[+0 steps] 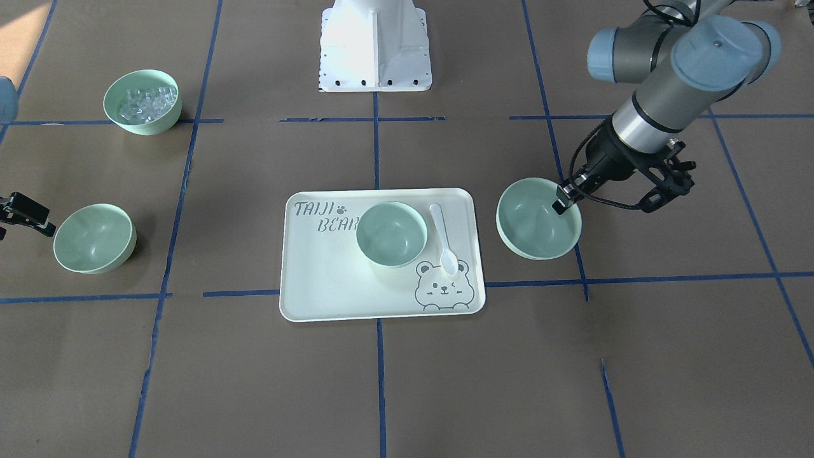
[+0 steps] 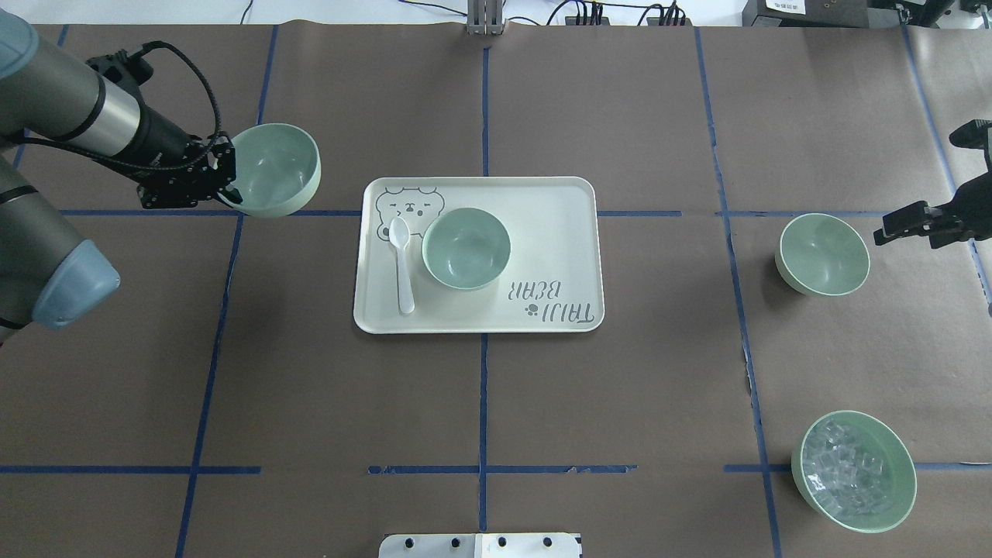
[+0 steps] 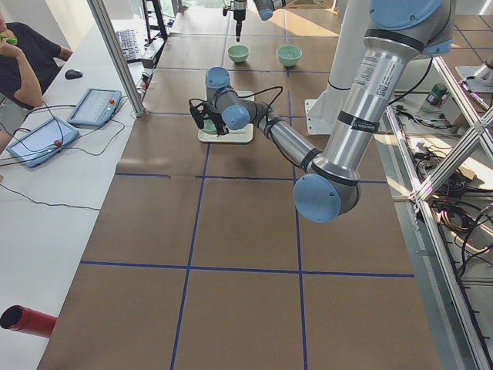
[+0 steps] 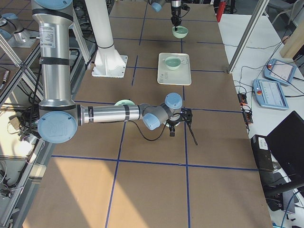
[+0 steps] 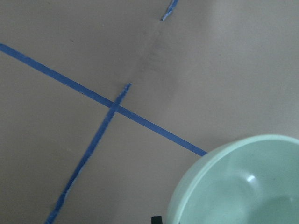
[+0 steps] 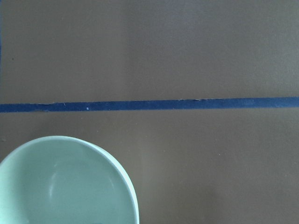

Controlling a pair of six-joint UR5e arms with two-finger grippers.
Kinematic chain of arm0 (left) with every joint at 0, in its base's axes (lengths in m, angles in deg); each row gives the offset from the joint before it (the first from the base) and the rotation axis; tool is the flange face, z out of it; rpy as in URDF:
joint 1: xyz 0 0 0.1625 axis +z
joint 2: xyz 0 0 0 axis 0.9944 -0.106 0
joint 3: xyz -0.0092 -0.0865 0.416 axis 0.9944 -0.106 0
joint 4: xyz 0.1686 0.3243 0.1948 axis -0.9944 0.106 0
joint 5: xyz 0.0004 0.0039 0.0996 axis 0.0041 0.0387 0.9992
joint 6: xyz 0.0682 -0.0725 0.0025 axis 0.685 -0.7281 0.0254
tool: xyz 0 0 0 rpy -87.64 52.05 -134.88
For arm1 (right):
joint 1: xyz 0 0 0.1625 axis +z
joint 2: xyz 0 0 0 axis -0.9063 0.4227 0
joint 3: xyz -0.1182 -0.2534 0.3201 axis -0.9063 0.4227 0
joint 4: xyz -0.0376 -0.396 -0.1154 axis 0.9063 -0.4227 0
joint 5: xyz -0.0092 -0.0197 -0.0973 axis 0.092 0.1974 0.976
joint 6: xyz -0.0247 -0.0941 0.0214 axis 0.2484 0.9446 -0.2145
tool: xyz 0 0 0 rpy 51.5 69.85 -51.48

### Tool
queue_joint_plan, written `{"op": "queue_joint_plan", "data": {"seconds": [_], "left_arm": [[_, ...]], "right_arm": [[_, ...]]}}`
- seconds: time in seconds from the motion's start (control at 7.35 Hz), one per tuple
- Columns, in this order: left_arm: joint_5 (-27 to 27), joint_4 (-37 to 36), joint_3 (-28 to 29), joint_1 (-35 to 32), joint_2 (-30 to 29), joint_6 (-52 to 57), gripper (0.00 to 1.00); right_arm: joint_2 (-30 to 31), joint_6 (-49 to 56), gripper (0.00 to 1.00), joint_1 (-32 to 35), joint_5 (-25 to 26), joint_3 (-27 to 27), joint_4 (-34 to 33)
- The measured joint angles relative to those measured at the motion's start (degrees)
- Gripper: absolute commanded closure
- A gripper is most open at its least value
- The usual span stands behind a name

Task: Stack green bowls together

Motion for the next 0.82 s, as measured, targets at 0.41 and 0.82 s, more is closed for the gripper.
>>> {"op": "queue_joint_plan", "data": {"seconds": [0.41, 0.82], "left_arm": [[1.6, -0.2, 0.4, 4.8, -4.5, -8.5, 1.0], [3.5, -0.3, 0.6, 7.1, -5.9, -10.6, 1.0]], "right_arm": [[-0.4, -1.9, 0.05, -4.3, 4.0, 0.9, 0.7], [-2.2, -4.4, 1.0, -6.0, 4.7, 2.0, 0.6]]}}
